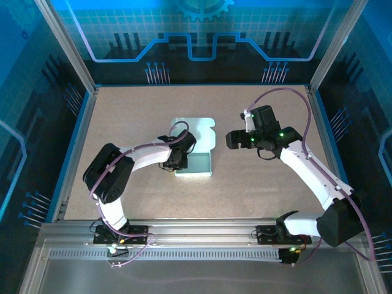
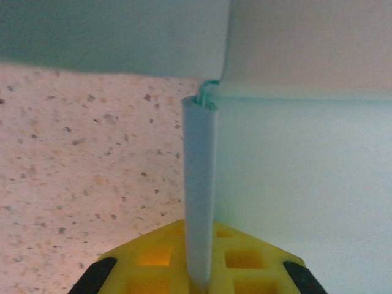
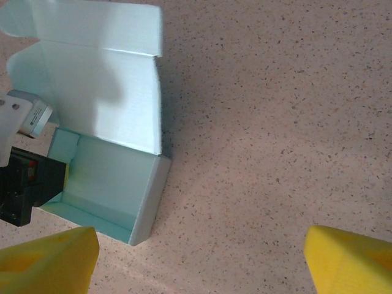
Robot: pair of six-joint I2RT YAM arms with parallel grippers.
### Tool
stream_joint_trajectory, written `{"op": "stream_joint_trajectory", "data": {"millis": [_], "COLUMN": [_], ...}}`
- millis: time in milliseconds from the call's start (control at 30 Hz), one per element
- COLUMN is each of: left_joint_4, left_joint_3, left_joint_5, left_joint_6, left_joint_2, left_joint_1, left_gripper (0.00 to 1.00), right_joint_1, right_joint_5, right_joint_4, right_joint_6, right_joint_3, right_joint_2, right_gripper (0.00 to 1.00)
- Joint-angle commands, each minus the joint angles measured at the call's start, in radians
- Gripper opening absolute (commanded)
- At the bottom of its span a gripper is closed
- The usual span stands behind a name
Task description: Fold the paper box
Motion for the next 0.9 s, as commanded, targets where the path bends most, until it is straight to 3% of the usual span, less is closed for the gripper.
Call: {"op": "stream_joint_trajectory", "data": {"millis": [0, 200, 267, 333, 433, 867], "left_joint_4": [-0.128, -0.112, -0.070, -0.057, -0.070, -0.004], "left_joint_3": [0.032, 0.032, 0.013, 0.014, 0.031, -0.021], "left_joint_5": [-0.170, -0.151, -0.109, -0.073, -0.067, 0.014], "left_joint_6": [-0.004, 0.000, -0.009, -0.012, -0.005, 0.000], "left_joint_2": [0.055, 0.057, 0.024, -0.004, -0.038, -0.124], "left_joint_1": [-0.032, -0.040, -0.036, -0.031, -0.030, 0.047], "left_gripper": [0.00, 0.02, 0.11, 0.27, 0.36, 0.50], "right_joint_1": [-0.018, -0.026, -0.026, -0.026, -0.026, -0.022], "right_joint_5": [-0.024, -0.031, -0.032, -0.034, -0.034, -0.053], "right_joint_4": [0.021, 0.023, 0.022, 0.024, 0.024, 0.030], "right_joint_6": [-0.016, -0.013, -0.008, -0.001, 0.009, 0.028], "right_joint_3": [-0.010, -0.010, -0.011, -0.016, -0.017, -0.002], "right_joint_2": [0.008, 0.004, -0.003, -0.010, -0.015, -0.016], "right_gripper": [0.88, 0.88, 0.87, 0.87, 0.87, 0.87]}}
